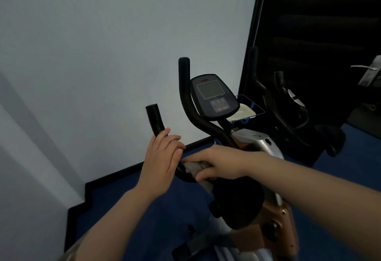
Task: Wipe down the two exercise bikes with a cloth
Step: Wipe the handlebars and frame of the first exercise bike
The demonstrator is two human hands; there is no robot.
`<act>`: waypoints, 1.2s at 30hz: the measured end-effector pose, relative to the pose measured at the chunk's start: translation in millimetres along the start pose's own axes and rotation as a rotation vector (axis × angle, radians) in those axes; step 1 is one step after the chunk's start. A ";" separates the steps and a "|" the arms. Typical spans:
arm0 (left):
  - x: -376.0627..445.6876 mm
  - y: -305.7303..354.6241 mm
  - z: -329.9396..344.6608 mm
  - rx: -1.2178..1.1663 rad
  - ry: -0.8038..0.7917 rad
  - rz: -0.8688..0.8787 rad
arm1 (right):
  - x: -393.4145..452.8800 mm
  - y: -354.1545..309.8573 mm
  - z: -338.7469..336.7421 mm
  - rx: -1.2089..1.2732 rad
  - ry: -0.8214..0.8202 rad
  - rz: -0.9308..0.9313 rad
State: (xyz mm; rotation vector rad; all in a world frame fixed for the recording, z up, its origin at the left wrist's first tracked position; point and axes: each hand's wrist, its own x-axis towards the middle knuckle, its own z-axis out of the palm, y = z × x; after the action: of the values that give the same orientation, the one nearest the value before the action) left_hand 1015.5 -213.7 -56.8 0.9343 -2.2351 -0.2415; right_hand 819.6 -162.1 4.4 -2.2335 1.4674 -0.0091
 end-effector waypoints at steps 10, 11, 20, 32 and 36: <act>0.4 4.4 -9.4 -0.254 -0.081 -0.102 | 8.9 -17.9 18.2 0.059 0.018 0.113; 0.1 2.9 -14.2 -0.314 -0.102 -0.110 | 4.3 -15.9 18.8 0.076 0.045 0.127; 31.7 -34.8 -65.3 -0.286 -0.085 0.104 | 23.4 -65.8 52.0 -0.260 0.264 0.370; 71.7 -70.0 -53.1 -0.340 -0.067 0.193 | 52.6 -102.5 59.4 0.293 0.765 0.690; 73.6 -74.4 -47.0 -0.378 -0.022 0.222 | 59.5 -120.1 74.7 0.267 0.931 0.735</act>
State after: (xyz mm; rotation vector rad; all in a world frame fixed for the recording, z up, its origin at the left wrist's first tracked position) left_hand 1051.1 -313.7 -13.4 0.4808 -2.1863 -0.5500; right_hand 968.3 -147.3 -30.9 -1.3686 2.4825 -1.0443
